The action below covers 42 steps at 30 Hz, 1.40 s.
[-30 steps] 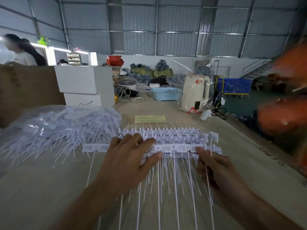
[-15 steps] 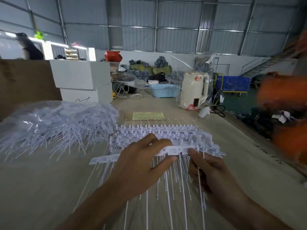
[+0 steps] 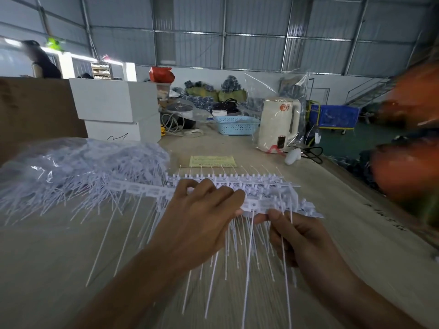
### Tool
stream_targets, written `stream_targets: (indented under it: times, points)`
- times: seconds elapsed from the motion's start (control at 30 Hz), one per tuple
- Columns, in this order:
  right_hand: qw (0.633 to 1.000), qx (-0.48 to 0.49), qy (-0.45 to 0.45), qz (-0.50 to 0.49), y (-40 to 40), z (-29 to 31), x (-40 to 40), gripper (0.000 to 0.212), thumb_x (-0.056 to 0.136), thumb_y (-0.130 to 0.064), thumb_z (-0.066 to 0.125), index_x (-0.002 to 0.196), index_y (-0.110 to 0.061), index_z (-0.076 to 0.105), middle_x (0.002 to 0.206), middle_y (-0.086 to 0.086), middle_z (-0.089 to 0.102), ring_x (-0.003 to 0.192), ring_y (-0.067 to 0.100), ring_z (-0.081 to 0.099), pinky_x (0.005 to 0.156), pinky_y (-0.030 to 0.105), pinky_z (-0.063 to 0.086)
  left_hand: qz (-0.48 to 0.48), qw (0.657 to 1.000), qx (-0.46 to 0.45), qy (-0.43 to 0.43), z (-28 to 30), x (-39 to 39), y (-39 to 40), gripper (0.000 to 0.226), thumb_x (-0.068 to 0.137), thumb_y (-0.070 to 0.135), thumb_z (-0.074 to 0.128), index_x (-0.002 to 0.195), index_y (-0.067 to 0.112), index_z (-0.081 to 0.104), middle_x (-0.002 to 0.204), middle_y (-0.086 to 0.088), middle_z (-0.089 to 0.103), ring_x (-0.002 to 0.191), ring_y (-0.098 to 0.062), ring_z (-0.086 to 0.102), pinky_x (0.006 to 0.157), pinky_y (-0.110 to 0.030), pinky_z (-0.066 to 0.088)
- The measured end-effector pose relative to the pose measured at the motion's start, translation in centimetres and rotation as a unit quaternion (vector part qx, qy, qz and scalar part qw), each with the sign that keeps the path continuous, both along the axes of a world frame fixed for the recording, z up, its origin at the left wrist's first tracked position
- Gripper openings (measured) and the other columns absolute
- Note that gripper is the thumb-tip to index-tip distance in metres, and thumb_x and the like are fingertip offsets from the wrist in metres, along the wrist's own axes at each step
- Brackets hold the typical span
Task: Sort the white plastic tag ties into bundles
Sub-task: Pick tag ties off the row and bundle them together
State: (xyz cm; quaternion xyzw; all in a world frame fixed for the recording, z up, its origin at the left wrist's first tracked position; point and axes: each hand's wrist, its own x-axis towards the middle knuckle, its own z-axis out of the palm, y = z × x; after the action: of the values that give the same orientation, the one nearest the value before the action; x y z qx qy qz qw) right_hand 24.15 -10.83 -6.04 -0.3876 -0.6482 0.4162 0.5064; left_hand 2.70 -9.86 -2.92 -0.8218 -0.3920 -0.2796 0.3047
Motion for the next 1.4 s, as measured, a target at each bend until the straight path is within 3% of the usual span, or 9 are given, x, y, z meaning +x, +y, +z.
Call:
stream_targets:
  times: [0.27, 0.47, 0.6, 0.73, 0.83, 0.97, 1.17, 1.27, 1.4]
  points:
    - [0.997, 0.061, -0.041, -0.023, -0.4, 0.2, -0.2, 0.032, 0.096, -0.043, 0.052, 0.088, -0.029, 0.079, 0.056, 0.006, 0.034, 0.047, 0.015, 0.031, 0.048, 0.024, 0.029, -0.001, 1.0, 0.009, 0.02, -0.5, 0.1, 0.4, 0.048, 0.071, 0.003, 0.077, 0.116, 0.015, 0.063, 0.101, -0.003, 0.066, 0.087, -0.029, 0.059, 0.072, -0.044, 0.05]
    - [0.956, 0.232, -0.172, -0.052, 0.0, 0.7, 1.1, 0.053, 0.101, -0.038, 0.048, 0.068, 0.002, 0.057, 0.057, 0.006, 0.036, 0.051, 0.005, 0.032, 0.052, 0.023, 0.029, -0.023, 1.0, -0.001, 0.007, -0.9, 0.1, 0.7, 0.056, 0.074, 0.006, 0.081, 0.12, 0.018, 0.052, 0.098, 0.0, 0.061, 0.084, -0.025, 0.055, 0.07, -0.041, 0.045]
    - [0.906, 0.321, -0.262, -0.079, 0.4, 0.9, 2.2, 0.043, 0.104, -0.035, 0.044, 0.085, -0.004, 0.068, 0.072, 0.004, 0.061, 0.06, 0.02, 0.058, 0.055, 0.04, 0.046, -0.042, 0.999, 0.02, 0.028, -0.9, 0.1, 0.7, 0.054, 0.076, 0.002, 0.076, 0.122, 0.015, 0.049, 0.097, -0.002, 0.058, 0.083, -0.026, 0.05, 0.07, -0.04, 0.041]
    - [0.85, 0.418, -0.305, -0.095, 0.0, 1.5, 2.1, 0.018, 0.104, -0.032, 0.04, 0.089, -0.029, 0.051, 0.076, -0.017, 0.037, 0.057, 0.01, 0.042, 0.051, 0.028, 0.032, -0.048, 0.998, 0.027, 0.034, -0.9, 0.0, 0.7, 0.055, 0.075, -0.002, 0.074, 0.121, 0.015, 0.048, 0.1, -0.002, 0.056, 0.083, -0.026, 0.048, 0.069, -0.04, 0.04]
    - [0.805, 0.459, -0.357, -0.115, 0.1, 2.0, 2.6, 0.025, 0.107, -0.033, 0.035, 0.1, -0.025, 0.058, 0.077, -0.011, 0.047, 0.059, 0.015, 0.049, 0.055, 0.022, 0.027, -0.052, 0.998, 0.027, 0.033, -0.9, 0.0, 0.9, 0.049, 0.079, -0.004, 0.065, 0.121, 0.015, 0.049, 0.101, -0.001, 0.054, 0.083, -0.025, 0.045, 0.069, -0.038, 0.037]
    - [0.771, 0.481, -0.395, -0.135, 0.3, 2.3, 3.8, 0.035, 0.1, -0.023, 0.046, 0.123, -0.012, 0.07, 0.093, 0.001, 0.07, 0.073, 0.022, 0.065, 0.059, 0.03, 0.052, -0.035, 0.999, 0.005, 0.036, -0.6, -0.4, 1.2, 0.044, 0.081, -0.004, 0.047, 0.117, 0.02, 0.05, 0.1, 0.001, 0.058, 0.086, -0.023, 0.049, 0.071, -0.038, 0.035]
    - [0.886, 0.342, -0.276, -0.147, 0.9, 1.5, 3.5, 0.039, 0.106, -0.027, 0.042, 0.085, -0.007, 0.067, 0.077, 0.005, 0.063, 0.066, 0.027, 0.061, 0.061, 0.041, 0.052, -0.028, 0.999, -0.025, -0.03, -0.2, -1.5, 1.1, 0.026, 0.106, 0.033, 0.029, 0.119, 0.018, 0.047, 0.105, -0.002, 0.064, 0.087, -0.023, 0.051, 0.074, -0.038, 0.032]
    - [0.932, 0.279, -0.188, -0.133, 0.4, 1.6, 2.7, 0.033, 0.103, -0.032, 0.04, 0.074, -0.028, 0.055, 0.067, -0.006, 0.056, 0.06, 0.008, 0.053, 0.058, 0.019, 0.042, -0.028, 0.998, -0.035, -0.044, -0.5, -1.1, 1.0, 0.027, 0.105, 0.034, 0.032, 0.12, 0.018, 0.047, 0.105, -0.002, 0.064, 0.087, -0.023, 0.052, 0.074, -0.038, 0.032]
    - [0.969, 0.204, -0.095, -0.104, 0.0, 1.7, 2.0, 0.04, 0.103, -0.039, 0.036, 0.073, -0.02, 0.055, 0.071, 0.011, 0.057, 0.06, 0.022, 0.055, 0.056, 0.03, 0.046, -0.033, 0.998, -0.016, -0.057, -0.9, -0.7, 0.6, 0.029, 0.107, 0.036, 0.031, 0.12, 0.017, 0.049, 0.103, -0.001, 0.062, 0.087, -0.024, 0.053, 0.075, -0.041, 0.036]
